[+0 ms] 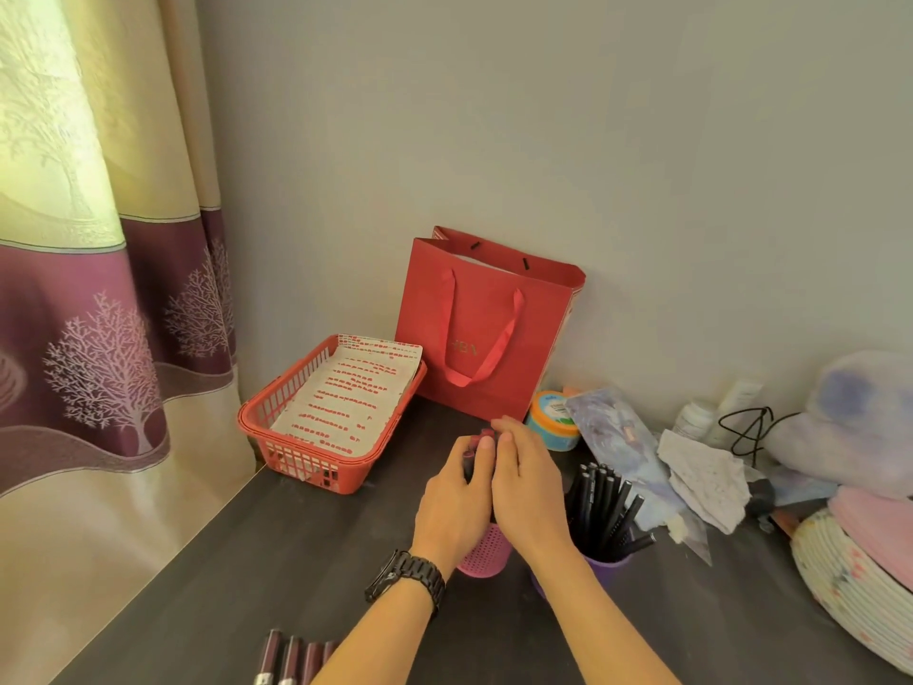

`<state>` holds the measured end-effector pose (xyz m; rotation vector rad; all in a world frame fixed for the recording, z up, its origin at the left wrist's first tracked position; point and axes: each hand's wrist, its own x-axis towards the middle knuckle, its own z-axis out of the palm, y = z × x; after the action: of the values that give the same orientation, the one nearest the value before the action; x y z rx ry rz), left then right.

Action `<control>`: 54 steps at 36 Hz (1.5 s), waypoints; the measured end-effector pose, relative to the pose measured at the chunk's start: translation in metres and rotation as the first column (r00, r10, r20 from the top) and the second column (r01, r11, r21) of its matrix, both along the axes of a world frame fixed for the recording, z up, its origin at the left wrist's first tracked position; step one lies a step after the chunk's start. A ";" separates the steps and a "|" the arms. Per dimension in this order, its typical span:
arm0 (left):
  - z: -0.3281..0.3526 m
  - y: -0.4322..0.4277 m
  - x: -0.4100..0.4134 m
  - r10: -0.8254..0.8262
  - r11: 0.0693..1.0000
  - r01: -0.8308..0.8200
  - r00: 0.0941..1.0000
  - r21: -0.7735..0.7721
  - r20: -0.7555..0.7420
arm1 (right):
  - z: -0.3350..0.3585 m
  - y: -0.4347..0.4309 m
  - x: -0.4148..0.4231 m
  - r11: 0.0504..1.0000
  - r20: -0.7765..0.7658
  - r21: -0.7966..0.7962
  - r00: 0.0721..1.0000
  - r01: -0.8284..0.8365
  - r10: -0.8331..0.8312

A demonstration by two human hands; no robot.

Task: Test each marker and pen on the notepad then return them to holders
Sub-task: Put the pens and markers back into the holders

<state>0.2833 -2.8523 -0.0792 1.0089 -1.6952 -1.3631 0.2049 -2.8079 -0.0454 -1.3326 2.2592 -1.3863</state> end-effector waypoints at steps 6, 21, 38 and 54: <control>-0.001 -0.001 0.000 -0.002 1.000 0.003 0.999 -0.003 0.039 | 0.008 -0.003 -0.002 0.986 -0.082 0.063 0.986 0.152 -0.147; -0.002 -0.006 0.009 -0.071 0.991 0.093 0.976 -0.099 0.208 | 0.005 -0.001 -0.005 0.987 0.006 0.128 0.995 0.096 -0.097; 0.046 -0.006 0.087 -0.075 0.977 0.109 0.981 -0.185 0.181 | 0.026 0.112 0.045 0.987 -0.174 0.128 0.978 -0.093 0.115; -0.024 0.109 0.251 0.302 0.941 -0.112 0.703 -0.319 0.644 | -0.050 0.177 0.157 0.893 -0.021 0.380 0.963 -0.239 0.267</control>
<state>0.5344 -2.7437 -0.1036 1.6244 -2.1234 -0.5964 0.3617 -2.6304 -0.0950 -1.4906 2.1524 -0.7818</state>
